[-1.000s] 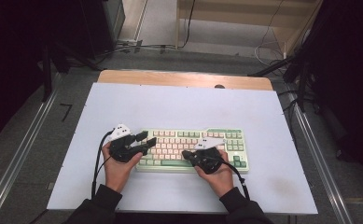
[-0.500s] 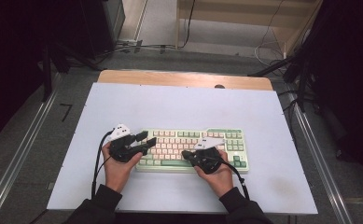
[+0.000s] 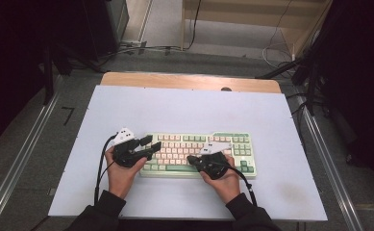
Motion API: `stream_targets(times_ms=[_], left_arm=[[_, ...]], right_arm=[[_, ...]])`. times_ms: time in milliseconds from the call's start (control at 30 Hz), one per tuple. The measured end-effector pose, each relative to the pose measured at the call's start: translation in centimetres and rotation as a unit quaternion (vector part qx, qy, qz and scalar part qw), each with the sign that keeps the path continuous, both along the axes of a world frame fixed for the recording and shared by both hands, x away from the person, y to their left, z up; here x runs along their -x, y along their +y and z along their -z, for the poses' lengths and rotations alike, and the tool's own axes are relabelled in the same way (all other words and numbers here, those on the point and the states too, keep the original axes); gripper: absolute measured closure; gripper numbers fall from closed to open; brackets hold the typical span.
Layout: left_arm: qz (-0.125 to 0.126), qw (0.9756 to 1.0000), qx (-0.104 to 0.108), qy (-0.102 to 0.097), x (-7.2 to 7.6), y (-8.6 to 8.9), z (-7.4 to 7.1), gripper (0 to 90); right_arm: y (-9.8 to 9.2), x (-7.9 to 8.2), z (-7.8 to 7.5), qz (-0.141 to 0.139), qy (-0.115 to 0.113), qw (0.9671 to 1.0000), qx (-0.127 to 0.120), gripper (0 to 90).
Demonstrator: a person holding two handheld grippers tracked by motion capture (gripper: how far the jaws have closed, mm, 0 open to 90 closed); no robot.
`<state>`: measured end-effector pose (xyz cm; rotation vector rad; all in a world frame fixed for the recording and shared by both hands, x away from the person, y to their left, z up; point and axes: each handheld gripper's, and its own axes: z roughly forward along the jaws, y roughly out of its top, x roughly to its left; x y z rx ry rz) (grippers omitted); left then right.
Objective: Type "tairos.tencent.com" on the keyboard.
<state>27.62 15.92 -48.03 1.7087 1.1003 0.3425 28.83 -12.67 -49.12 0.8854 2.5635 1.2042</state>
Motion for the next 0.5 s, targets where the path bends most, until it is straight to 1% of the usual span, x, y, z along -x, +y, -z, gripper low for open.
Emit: stream_targets(times_ms=[33,67,200,300,333,400,500], left_arm=[[0.000,1.0000,0.000,0.000,0.0,0.0,0.0,50.6],[0.000,1.0000,-0.001,0.001,0.0,0.0,0.0,50.6],[0.001,1.0000,-0.001,0.001,0.0,-0.1,0.0,50.6],[0.000,1.0000,0.000,0.000,0.0,0.0,0.0,50.6],[0.000,1.0000,0.000,0.000,0.0,0.0,0.0,50.6],[0.000,1.0000,0.001,0.000,0.0,0.0,0.0,50.6],[0.001,1.0000,0.001,0.000,0.0,-0.1,0.0,50.6]], right_arm=[[0.0,0.0,0.0,0.001,0.001,1.0000,0.000,87.8],[0.1,0.0,0.1,0.001,0.002,1.0000,0.007,87.8],[0.0,0.0,0.0,0.002,0.004,1.0000,0.006,87.8],[-0.3,0.1,-0.5,0.002,-0.002,1.0000,-0.008,87.6],[-0.5,0.1,-0.7,0.004,-0.003,0.9999,-0.016,86.8],[-0.8,0.1,-1.1,0.006,-0.003,0.9996,-0.029,80.0],[-1.4,0.1,-1.5,0.016,-0.003,0.9988,-0.046,65.0]])
